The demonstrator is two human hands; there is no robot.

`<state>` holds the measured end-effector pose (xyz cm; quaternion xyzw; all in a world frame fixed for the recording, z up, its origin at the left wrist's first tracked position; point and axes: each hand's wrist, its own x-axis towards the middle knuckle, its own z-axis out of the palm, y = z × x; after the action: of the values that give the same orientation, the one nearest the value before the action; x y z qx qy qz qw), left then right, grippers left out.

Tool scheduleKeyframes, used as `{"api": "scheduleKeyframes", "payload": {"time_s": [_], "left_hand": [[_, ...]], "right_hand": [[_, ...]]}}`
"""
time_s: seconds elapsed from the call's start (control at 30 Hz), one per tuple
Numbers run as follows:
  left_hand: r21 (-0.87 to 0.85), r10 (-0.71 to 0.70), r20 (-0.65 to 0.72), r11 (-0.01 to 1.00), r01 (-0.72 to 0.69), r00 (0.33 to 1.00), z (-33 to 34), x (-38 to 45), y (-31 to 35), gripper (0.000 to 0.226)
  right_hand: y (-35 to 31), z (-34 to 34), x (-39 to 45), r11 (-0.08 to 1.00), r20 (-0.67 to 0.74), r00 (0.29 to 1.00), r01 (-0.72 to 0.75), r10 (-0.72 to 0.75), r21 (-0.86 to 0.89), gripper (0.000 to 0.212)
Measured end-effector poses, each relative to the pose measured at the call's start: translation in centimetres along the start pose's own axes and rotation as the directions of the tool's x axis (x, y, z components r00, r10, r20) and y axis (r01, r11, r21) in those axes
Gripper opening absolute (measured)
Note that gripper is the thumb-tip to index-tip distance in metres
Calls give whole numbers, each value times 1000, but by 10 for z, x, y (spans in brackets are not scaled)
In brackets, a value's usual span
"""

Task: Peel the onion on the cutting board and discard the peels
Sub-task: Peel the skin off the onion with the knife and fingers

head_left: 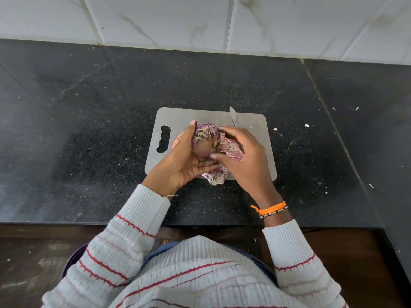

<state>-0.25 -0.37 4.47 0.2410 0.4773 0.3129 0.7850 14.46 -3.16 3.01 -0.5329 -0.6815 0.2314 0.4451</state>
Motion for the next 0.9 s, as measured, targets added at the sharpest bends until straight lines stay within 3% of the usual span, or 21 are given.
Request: {"api": "scheduleKeyframes", "payload": {"time_s": [0.17,0.37,0.5,0.73,0.9], "left_hand": [[121,21,100,992,-33,995,5,-4,-2,71],[102,112,180,986,-131,977,5,-6,-4,58],[64,180,109,980,-187,978,6,-5,-5,36],[22,215,71,976,-217,974,7,-6,-6,40],[36,204,83,977,-208,975,8,-4,-8,44]], "right_hand": [[2,3,-2,999,52,998,-22,23,-29,73],[6,-1,-6,981,62,984,-170,165,89,65],[5,-1,-8,947,87,976,-215,200,238,54],[-3,4,-4,984,-116,989,-67,87,168,41],[0,14,-5,958,-225,964,-81,145,275,25]]}}
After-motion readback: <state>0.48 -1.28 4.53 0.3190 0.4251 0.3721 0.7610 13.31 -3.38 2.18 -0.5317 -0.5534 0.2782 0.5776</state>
